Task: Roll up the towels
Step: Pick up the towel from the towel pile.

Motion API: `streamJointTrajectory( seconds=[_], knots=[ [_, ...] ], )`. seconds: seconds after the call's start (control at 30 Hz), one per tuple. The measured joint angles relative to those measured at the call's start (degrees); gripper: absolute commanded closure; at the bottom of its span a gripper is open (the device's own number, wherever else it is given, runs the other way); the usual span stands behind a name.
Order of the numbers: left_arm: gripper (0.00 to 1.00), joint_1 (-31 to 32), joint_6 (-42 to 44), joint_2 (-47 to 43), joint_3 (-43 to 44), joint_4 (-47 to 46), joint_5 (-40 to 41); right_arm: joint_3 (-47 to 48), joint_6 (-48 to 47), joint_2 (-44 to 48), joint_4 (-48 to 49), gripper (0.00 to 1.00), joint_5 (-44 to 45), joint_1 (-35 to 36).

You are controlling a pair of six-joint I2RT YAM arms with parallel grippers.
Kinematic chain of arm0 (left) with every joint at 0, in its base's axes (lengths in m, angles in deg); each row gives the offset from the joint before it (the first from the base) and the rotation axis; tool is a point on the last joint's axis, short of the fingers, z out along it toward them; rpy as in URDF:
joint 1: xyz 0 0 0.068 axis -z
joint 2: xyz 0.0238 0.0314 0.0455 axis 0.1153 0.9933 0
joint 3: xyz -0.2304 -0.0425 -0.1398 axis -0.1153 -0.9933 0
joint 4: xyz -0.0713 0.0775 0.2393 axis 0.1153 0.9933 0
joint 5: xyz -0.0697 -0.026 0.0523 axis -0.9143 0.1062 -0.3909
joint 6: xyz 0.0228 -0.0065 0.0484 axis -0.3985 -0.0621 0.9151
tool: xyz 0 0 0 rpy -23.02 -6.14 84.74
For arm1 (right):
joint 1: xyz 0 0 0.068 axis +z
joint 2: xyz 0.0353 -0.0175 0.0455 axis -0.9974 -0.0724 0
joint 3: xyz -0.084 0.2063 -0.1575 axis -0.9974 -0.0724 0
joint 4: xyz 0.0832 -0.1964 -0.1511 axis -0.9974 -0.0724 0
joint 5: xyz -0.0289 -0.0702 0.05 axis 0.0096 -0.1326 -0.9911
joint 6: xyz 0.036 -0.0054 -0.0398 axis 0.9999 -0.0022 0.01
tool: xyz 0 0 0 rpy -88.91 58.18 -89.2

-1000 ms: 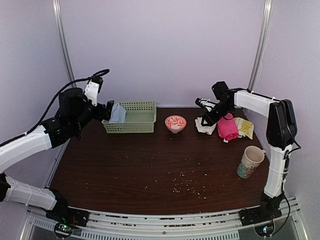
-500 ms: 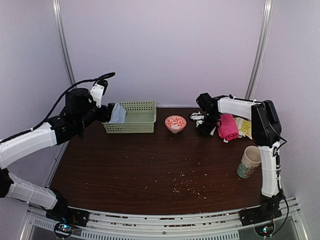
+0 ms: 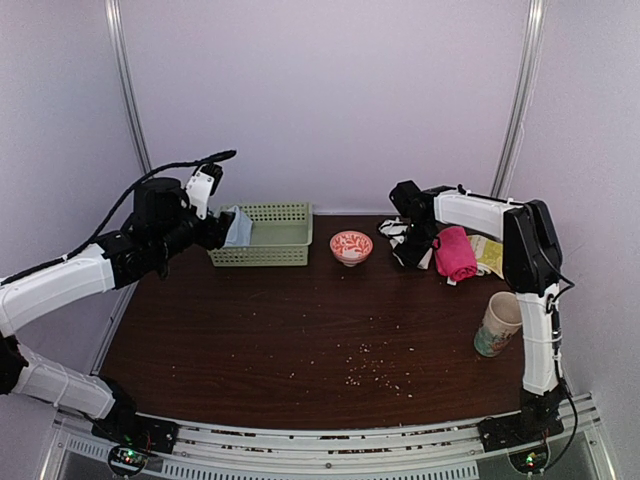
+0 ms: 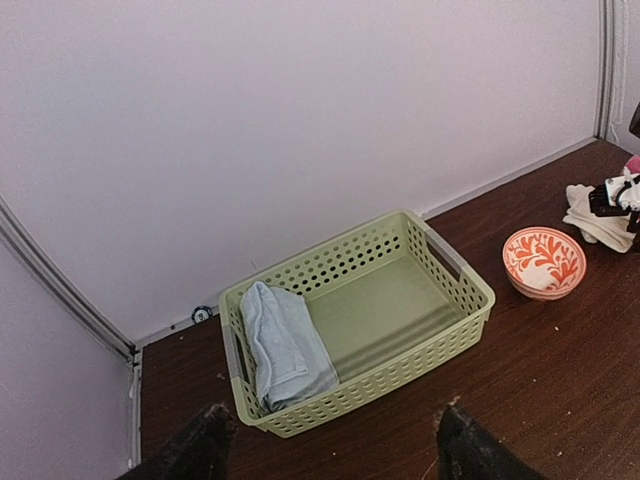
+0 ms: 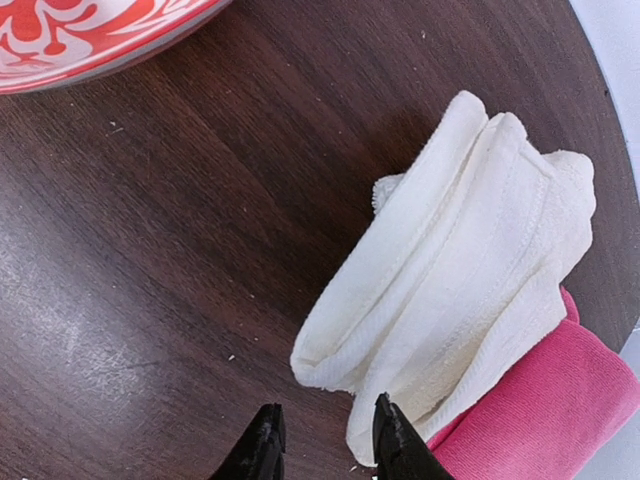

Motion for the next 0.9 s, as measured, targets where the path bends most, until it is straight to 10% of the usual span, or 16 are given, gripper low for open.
streamJointTrajectory(
  seconds=[0.9],
  knots=[
    [0.3,0.0,0.11,0.81,0.79,1.03,-1.84,-1.25,0.07,-2.49,1.4,0.67,8.5,0.39]
  ],
)
